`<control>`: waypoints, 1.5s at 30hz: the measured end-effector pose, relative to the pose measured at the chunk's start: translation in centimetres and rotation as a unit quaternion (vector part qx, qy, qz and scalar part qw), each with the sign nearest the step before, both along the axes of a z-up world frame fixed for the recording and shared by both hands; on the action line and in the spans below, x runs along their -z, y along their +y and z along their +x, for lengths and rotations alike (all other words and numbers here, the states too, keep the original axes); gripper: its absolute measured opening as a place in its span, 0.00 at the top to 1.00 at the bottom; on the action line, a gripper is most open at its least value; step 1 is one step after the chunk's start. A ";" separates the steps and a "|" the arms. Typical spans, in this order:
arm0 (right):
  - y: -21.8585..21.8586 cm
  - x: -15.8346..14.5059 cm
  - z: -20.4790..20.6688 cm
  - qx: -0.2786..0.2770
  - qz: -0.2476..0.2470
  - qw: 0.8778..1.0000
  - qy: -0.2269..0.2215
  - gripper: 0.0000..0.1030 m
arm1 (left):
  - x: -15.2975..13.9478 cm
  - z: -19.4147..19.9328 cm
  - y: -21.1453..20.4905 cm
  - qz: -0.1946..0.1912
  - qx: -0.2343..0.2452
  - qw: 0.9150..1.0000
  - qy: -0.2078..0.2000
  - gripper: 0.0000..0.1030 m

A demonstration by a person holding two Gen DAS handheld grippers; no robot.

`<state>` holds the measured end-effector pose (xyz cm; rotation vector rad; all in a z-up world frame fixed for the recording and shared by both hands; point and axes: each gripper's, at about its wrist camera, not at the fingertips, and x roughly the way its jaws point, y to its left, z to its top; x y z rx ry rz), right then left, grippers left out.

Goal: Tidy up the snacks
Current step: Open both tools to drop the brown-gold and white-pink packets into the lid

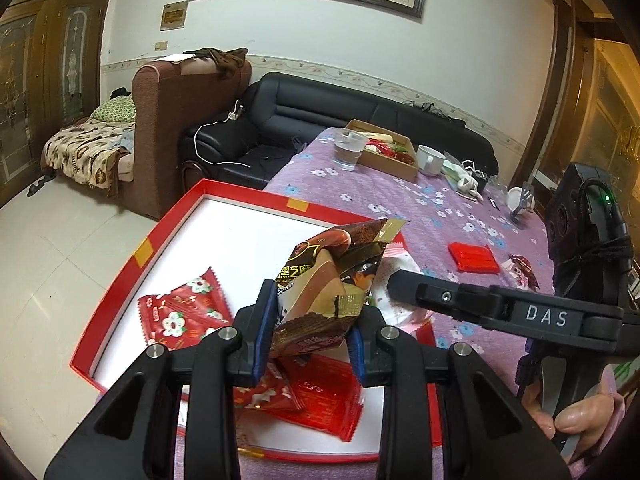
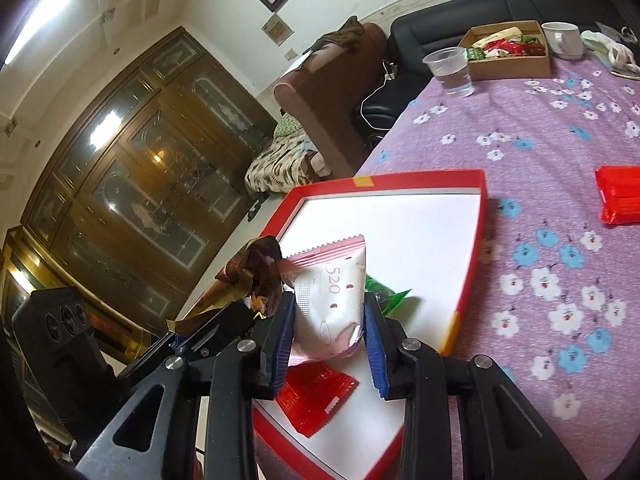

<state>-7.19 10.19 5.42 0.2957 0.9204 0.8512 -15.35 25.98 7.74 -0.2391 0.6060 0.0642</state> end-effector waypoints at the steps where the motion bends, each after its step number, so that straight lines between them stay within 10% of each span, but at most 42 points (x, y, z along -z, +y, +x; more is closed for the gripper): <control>1: 0.3 0.1 -0.1 -0.002 -0.003 1.000 0.000 0.68 | 0.1 -0.1 0.1 0.000 -0.001 1.000 0.001 0.72; 45: -0.4 1.1 0.9 0.016 -0.003 1.000 0.010 0.64 | 1.0 -0.1 0.3 0.096 -0.053 0.994 0.016 0.71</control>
